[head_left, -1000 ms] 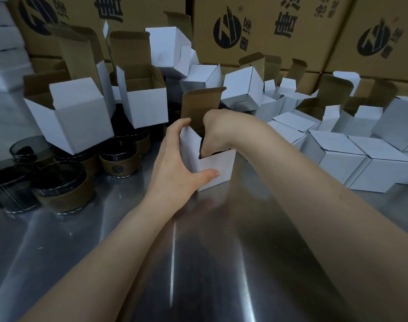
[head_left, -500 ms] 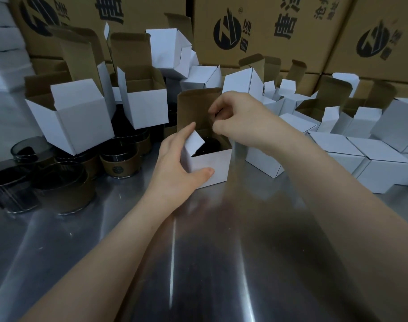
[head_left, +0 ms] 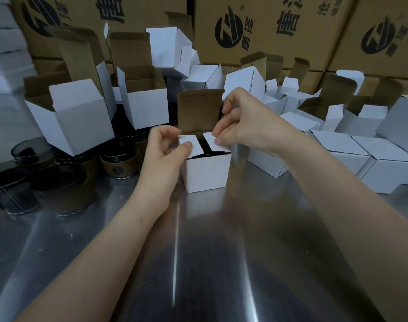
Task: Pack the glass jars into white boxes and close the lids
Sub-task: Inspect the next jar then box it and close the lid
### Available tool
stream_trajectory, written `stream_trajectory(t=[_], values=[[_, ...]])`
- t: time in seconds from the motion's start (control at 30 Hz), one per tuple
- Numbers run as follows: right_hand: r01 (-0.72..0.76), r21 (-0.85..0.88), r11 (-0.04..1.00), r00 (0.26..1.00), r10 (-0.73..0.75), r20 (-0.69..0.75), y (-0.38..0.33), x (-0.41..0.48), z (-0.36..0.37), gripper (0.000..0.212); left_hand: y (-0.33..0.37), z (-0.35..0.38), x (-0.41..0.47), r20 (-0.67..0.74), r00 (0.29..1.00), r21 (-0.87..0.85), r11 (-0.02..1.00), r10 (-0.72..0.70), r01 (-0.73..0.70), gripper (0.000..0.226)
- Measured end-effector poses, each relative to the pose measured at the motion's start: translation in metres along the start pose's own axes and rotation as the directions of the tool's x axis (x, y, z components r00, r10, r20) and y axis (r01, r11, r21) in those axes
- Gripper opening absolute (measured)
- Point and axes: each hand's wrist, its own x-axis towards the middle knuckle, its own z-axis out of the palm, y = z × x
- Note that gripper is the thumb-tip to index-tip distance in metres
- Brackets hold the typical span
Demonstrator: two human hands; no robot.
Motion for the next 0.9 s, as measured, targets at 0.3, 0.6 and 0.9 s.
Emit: stream_trajectory(t=[0.3,0.6,0.9], values=[[0.035,-0.038,0.999,0.999,-0.037,-0.038,-0.003,-0.002,0.009,0.079,0.003,-0.001,0.003,0.047,0.999,0.007,1.0,0.013,-0.014,0.054],[0.006,0.191,0.982,0.992,-0.029,0.119,-0.007,-0.008,-0.016,0.029,0.001,0.0,0.0,0.041,0.998,-0.034,0.998,0.053,-0.052,0.031],[0.047,0.123,0.991,0.978,-0.071,0.198,-0.001,-0.007,-0.024,0.017,0.002,0.001,-0.005,0.057,0.974,0.005,0.976,0.218,-0.219,0.026]])
